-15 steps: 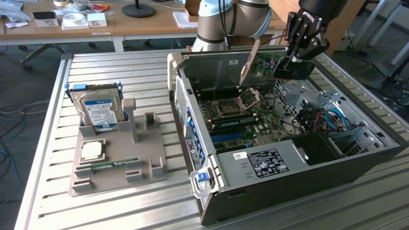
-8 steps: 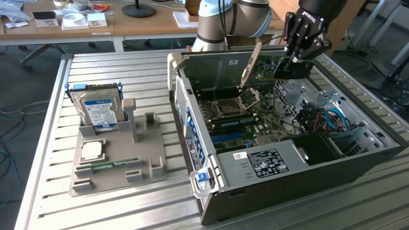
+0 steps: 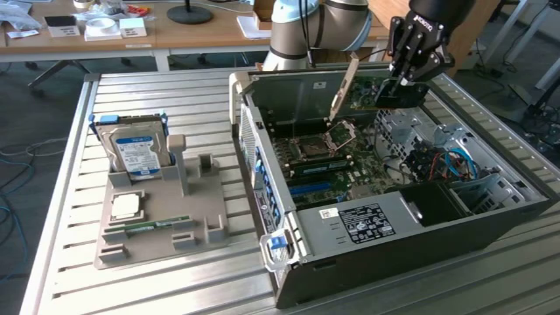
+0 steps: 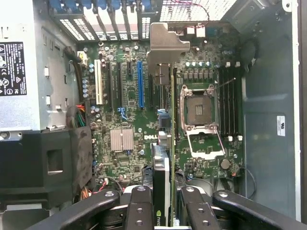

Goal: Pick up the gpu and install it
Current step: 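Insert the gpu into the slot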

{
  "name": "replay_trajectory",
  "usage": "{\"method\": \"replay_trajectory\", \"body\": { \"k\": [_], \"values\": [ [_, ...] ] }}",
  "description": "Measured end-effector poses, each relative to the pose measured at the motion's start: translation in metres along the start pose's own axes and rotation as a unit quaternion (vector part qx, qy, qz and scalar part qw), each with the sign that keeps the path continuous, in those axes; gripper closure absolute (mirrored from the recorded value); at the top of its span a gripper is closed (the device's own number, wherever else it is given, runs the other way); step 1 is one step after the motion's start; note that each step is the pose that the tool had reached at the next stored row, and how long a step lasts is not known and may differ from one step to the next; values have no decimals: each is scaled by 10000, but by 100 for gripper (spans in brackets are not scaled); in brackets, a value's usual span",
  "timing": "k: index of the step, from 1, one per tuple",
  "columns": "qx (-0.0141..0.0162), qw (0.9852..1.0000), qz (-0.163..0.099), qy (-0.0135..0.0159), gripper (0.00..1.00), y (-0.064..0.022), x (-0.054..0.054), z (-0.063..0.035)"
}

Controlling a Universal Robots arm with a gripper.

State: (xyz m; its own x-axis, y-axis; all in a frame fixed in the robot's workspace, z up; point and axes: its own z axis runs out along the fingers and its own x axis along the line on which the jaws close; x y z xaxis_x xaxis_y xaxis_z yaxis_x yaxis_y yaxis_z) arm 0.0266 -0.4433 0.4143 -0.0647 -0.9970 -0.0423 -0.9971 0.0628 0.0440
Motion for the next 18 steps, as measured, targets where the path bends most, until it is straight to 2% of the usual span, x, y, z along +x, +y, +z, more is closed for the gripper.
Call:
{"method": "replay_trajectory", "body": {
  "k": [4,18],
  "values": [
    [25,10000,-16,-1,73,9,1,15],
    [29,10000,-23,0,73,33,-1,22]
  ]
}}
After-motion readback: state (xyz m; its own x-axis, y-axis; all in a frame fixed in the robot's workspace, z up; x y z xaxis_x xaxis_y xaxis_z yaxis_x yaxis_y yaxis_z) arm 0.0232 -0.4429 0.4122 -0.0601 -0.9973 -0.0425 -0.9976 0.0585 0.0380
